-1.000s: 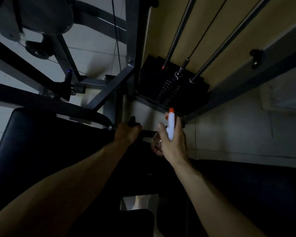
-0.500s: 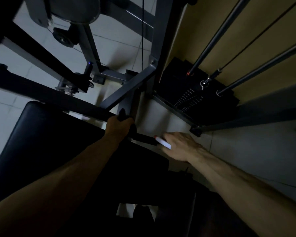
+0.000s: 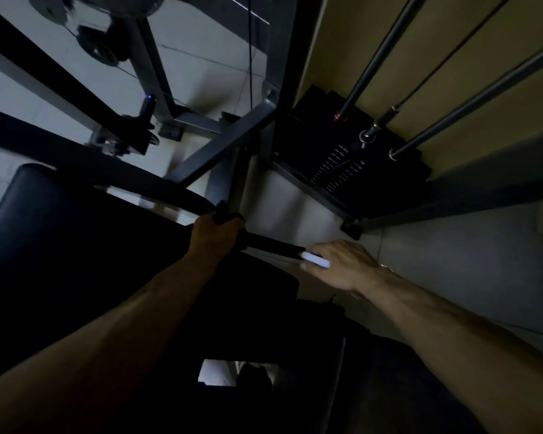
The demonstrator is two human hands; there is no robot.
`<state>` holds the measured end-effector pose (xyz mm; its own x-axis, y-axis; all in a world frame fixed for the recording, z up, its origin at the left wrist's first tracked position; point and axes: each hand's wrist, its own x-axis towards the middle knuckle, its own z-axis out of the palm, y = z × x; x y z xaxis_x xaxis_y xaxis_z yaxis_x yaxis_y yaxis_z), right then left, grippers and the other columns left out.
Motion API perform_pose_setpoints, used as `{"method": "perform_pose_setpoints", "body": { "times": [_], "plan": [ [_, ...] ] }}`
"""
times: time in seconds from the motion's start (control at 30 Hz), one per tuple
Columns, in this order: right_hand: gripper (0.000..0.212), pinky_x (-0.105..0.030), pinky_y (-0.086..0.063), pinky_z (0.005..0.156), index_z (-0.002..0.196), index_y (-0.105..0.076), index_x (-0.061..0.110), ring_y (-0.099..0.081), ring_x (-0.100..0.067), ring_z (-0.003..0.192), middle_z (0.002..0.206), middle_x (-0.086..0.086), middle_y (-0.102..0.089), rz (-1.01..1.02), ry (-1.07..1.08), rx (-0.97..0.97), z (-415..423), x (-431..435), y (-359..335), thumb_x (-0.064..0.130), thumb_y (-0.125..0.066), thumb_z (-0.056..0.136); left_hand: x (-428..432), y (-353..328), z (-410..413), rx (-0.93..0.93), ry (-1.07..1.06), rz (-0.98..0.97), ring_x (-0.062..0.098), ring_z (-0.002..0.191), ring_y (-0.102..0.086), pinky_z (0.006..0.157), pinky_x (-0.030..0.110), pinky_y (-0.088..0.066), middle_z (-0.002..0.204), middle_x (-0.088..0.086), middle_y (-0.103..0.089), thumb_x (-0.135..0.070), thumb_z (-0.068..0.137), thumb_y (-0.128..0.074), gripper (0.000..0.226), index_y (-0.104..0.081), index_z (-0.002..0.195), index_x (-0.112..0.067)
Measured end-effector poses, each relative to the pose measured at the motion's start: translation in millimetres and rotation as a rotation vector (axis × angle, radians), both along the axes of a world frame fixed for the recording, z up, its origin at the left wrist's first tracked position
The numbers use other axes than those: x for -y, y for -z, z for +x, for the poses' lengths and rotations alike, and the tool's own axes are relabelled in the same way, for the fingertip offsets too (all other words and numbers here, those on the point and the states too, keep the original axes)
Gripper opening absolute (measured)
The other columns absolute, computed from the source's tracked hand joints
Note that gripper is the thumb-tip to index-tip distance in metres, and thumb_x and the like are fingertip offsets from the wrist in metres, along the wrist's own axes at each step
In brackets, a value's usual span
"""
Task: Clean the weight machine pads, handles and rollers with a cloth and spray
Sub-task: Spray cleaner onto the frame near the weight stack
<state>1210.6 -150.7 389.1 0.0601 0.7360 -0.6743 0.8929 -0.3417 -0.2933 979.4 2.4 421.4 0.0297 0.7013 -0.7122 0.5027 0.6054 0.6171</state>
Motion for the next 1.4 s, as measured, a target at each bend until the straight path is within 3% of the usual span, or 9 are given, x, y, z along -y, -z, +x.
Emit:
{"method": "perform_pose_setpoints", "body": {
  "times": [0.07,0.17,0.4,0.53,0.7,0.83,1.03,1.23,1.4],
  "plan": [
    [0.055,-0.029,-0.043,0.072,0.094,-0.065,0.031,-0.062,-0.015,0.094,0.102,0.01,-0.067,-0.075,0.037,0.05,9,12,0,0.08,-0.041,0.091,10,2,9,0.039,-0.006,-0.006,0.033,0.074,-0.067,0.065,0.034,-0.052,0.074,0.015,-0.066,-0.007,0.087,-0.072,0.016,-0.069,0.089,0.008],
    [0.061,-0.029,-0.048,0.087,0.123,-0.069,0.035,-0.06,-0.015,0.113,0.123,0.009,-0.066,-0.129,0.123,0.06,17,15,-6,0.08,-0.044,0.09,21,1,17,0.08,-0.012,-0.028,0.034,0.069,-0.067,0.067,0.04,-0.055,0.07,0.016,-0.067,-0.008,0.084,-0.072,0.016,-0.065,0.071,-0.004],
    [0.029,-0.035,-0.05,0.068,0.105,-0.045,0.029,-0.06,-0.02,0.084,0.093,0.007,-0.061,0.152,0.288,-0.126,-10,-29,-58,0.039,-0.066,0.088,-1,-28,12,0.084,-0.08,0.004,0.018,0.054,-0.065,0.055,0.026,-0.053,0.066,0.01,-0.066,-0.01,0.087,-0.072,0.015,-0.067,0.074,-0.005],
    [0.026,-0.017,-0.037,0.052,0.103,-0.042,0.025,-0.051,-0.009,0.068,0.085,0.005,-0.052,0.41,0.426,-0.287,-42,-101,-86,0.024,-0.066,0.091,-48,-49,-3,0.113,-0.2,0.021,0.023,0.057,-0.067,0.057,0.029,-0.055,0.061,0.007,-0.069,-0.01,0.086,-0.074,0.013,-0.07,0.076,-0.003],
    [0.021,-0.029,-0.052,0.071,0.114,-0.052,0.024,-0.062,-0.012,0.088,0.102,0.005,-0.064,0.58,0.584,-0.447,-79,-170,-87,0.022,-0.064,0.097,-82,-61,-22,0.062,-0.231,0.017,0.021,0.059,-0.064,0.051,0.025,-0.048,0.073,0.011,-0.068,-0.018,0.087,-0.075,0.019,-0.072,0.094,0.0],
    [0.022,-0.004,-0.04,0.063,0.122,-0.057,0.018,-0.06,-0.011,0.094,0.109,0.002,-0.064,0.678,0.606,-0.468,-111,-222,-83,0.018,-0.061,0.1,-103,-59,-42,0.046,-0.257,0.005,0.019,0.055,-0.06,0.043,0.022,-0.044,0.072,0.009,-0.065,-0.02,0.09,-0.073,0.02,-0.07,0.099,-0.002],
    [0.026,-0.032,-0.057,0.075,0.127,-0.059,0.013,-0.063,-0.018,0.095,0.099,0.008,-0.059,0.68,0.552,-0.477,-133,-261,-73,0.013,-0.056,0.101,-108,-45,-58,0.07,-0.295,0.004,0.021,0.06,-0.066,0.054,0.027,-0.051,0.08,0.015,-0.072,-0.017,0.086,-0.077,0.019,-0.073,0.096,-0.001],
    [0.032,-0.043,-0.058,0.096,0.136,-0.057,0.018,-0.059,-0.015,0.113,0.122,0.002,-0.06,0.611,0.515,-0.46,-131,-270,-70,0.017,-0.056,0.103,-104,-45,-69,0.086,-0.309,-0.038,0.021,0.064,-0.068,0.056,0.028,-0.053,0.083,0.014,-0.073,-0.017,0.087,-0.077,0.015,-0.072,0.091,-0.004],
    [0.08,-0.021,-0.042,0.102,0.163,-0.019,0.028,-0.03,-0.002,0.138,0.165,0.0,-0.029,0.573,0.608,-0.547,-122,-246,-78,0.019,-0.066,0.099,-96,-46,-64,0.153,-0.325,-0.143,0.022,0.07,-0.068,0.051,0.026,-0.052,0.092,0.016,-0.071,-0.02,0.088,-0.077,0.025,-0.07,0.105,-0.003]
  ]
}}
